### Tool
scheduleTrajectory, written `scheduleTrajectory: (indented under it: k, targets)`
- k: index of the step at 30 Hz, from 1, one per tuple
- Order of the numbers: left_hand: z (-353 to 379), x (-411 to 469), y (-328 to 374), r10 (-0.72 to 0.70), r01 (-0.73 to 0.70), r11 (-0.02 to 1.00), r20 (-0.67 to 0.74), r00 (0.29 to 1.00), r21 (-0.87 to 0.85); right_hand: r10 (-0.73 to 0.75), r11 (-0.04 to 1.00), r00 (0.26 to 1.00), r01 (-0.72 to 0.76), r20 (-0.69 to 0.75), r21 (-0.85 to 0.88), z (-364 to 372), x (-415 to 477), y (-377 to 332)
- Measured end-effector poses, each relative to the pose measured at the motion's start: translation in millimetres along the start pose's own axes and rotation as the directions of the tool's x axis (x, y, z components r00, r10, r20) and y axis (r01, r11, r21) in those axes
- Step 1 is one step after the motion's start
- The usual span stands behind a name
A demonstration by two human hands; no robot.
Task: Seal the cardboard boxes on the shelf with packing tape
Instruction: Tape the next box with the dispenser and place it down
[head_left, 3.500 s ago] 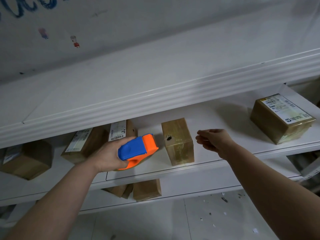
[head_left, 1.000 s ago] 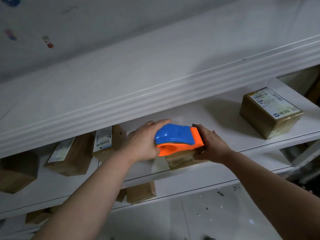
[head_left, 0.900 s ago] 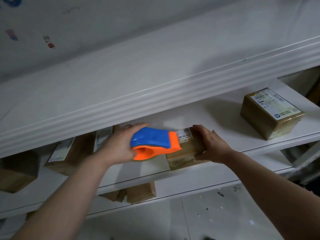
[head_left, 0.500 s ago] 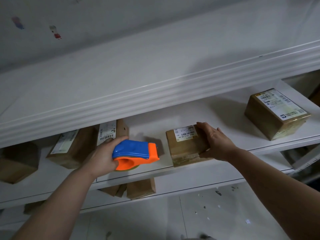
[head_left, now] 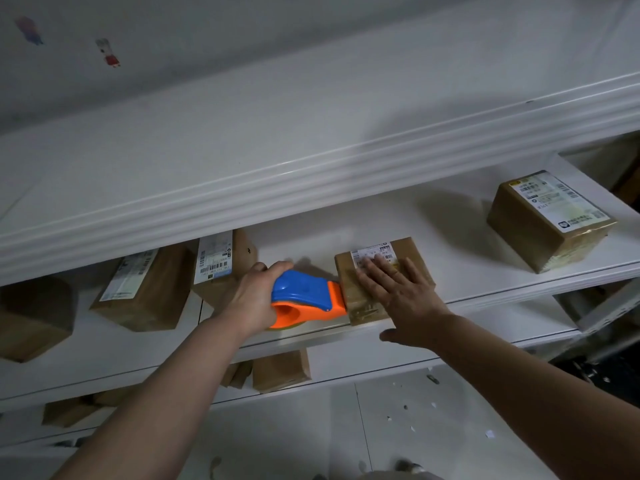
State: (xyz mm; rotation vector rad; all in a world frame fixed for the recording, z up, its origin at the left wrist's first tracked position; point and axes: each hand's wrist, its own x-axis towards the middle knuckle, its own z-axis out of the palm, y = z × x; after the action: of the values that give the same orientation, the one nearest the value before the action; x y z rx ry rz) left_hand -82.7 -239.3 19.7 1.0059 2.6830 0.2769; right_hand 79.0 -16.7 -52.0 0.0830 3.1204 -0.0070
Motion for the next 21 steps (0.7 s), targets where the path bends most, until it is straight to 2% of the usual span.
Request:
scheduleTrajectory:
  k: [2,11,13,15,16,19,21]
  targets:
    - [0.7,-0.2,-0.1,0.007,-0.007,1.000,-0.007,1.000,-0.015,0.023,1.000,1.000,-0.023,0.021,-0.001,-3.4,1.2,-5.9]
    - [5.8,-2.2,-3.1,0.015,-0.017,0.997,-0.032,0.999,-0.080,-0.105,0.991,0.993,0.110,-0.057,0.081,1.9,2.1,-25.6]
    - [6.8,-4.1,-3.8,0.008,-0.011,0.996,-0.030,1.000,-0.087,-0.048,0.990,0.997,0.056,-0.066,0.127,0.6,1.9,-19.0]
    - [6.5,-5.1,-4.3,0.010,-0.013,0.996,-0.026,1.000,-0.087,0.128,0.973,0.983,-0.099,-0.130,0.206,1.6,-2.4,-9.8]
    - [6.7,-5.7,-4.0,0.013,-0.015,0.995,-0.024,1.000,-0.094,0.179,0.968,0.977,-0.154,-0.117,0.201,3.5,-4.7,-3.4]
    - [7.2,-4.0,-2.2,0.006,-0.008,0.995,-0.014,1.000,-0.097,0.186,0.972,0.982,-0.187,0.024,0.145,0.0,-4.4,4.6]
    - [7.3,-4.7,-1.3,-0.008,0.007,0.995,-0.007,1.000,-0.100,0.171,0.981,0.985,-0.172,0.019,0.092,-16.8,7.1,1.0]
